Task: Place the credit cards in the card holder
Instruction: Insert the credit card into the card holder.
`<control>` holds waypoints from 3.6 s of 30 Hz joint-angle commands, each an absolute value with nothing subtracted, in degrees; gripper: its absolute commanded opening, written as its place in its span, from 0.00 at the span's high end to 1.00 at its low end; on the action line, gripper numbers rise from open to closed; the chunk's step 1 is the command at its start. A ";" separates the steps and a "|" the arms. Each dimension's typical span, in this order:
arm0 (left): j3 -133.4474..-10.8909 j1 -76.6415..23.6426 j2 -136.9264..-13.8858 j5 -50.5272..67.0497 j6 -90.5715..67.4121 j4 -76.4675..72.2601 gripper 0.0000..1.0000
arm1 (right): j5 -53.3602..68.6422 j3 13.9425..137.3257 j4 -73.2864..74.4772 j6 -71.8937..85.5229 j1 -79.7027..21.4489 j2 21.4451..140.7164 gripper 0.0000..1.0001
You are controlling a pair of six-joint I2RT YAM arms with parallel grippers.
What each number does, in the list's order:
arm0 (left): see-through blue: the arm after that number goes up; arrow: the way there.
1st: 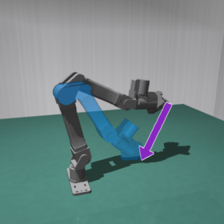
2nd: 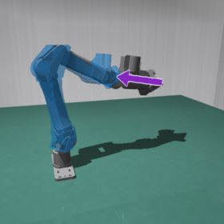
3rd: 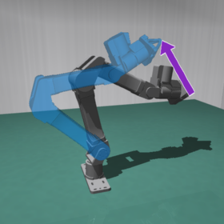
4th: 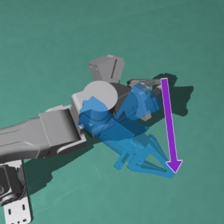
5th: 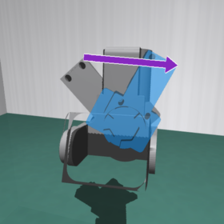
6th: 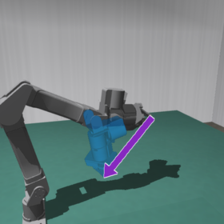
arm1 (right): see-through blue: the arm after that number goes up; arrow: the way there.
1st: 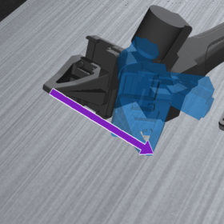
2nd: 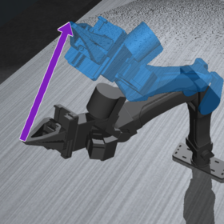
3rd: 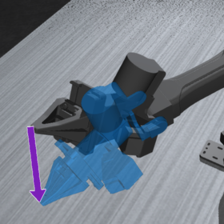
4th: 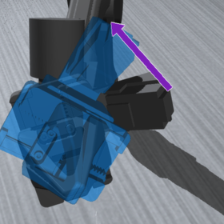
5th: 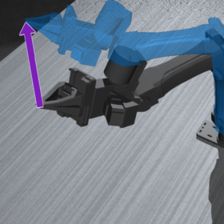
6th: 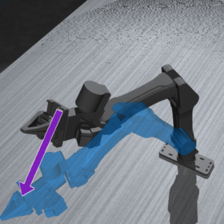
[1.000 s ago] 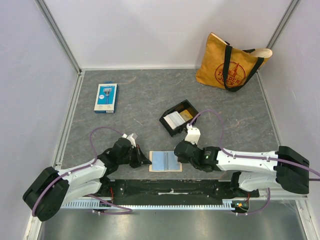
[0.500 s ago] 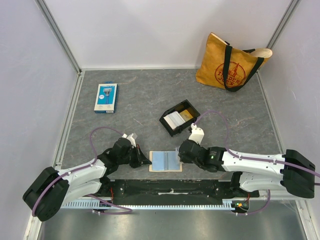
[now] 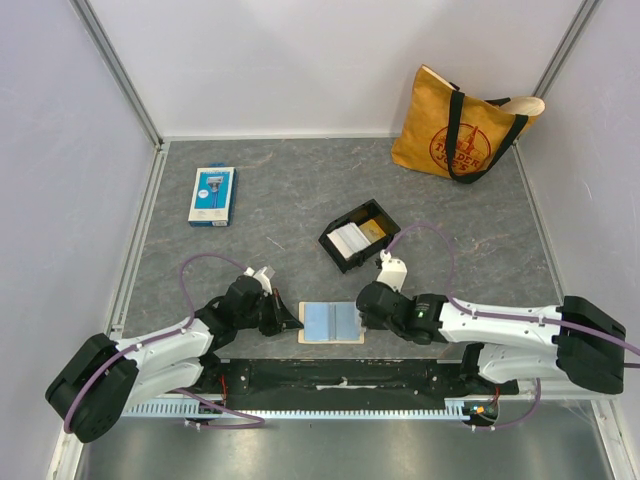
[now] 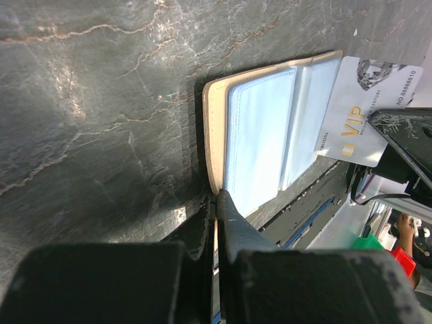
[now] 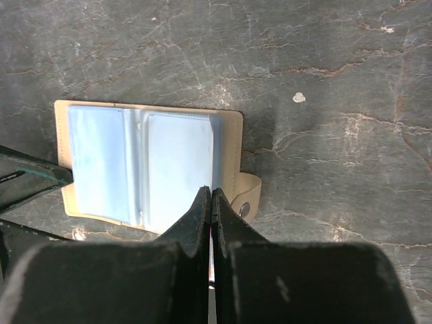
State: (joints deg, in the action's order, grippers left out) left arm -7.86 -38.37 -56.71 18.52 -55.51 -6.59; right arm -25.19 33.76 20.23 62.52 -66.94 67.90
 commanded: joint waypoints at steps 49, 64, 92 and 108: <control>-5.80 -38.41 -59.68 16.87 -55.81 -11.60 0.98 | -2.03 46.76 -1.84 46.59 -67.50 81.92 1.00; -6.33 -38.50 -59.15 16.96 -55.37 -10.20 0.98 | -13.51 47.29 8.51 47.37 -67.15 77.61 1.00; -7.38 -38.41 -58.88 17.14 -54.14 -8.53 0.98 | -14.94 31.73 14.85 56.16 -58.45 68.02 1.00; -7.73 -38.41 -60.03 17.14 -54.23 -8.96 0.98 | -11.25 28.82 5.71 56.69 -58.53 70.14 1.00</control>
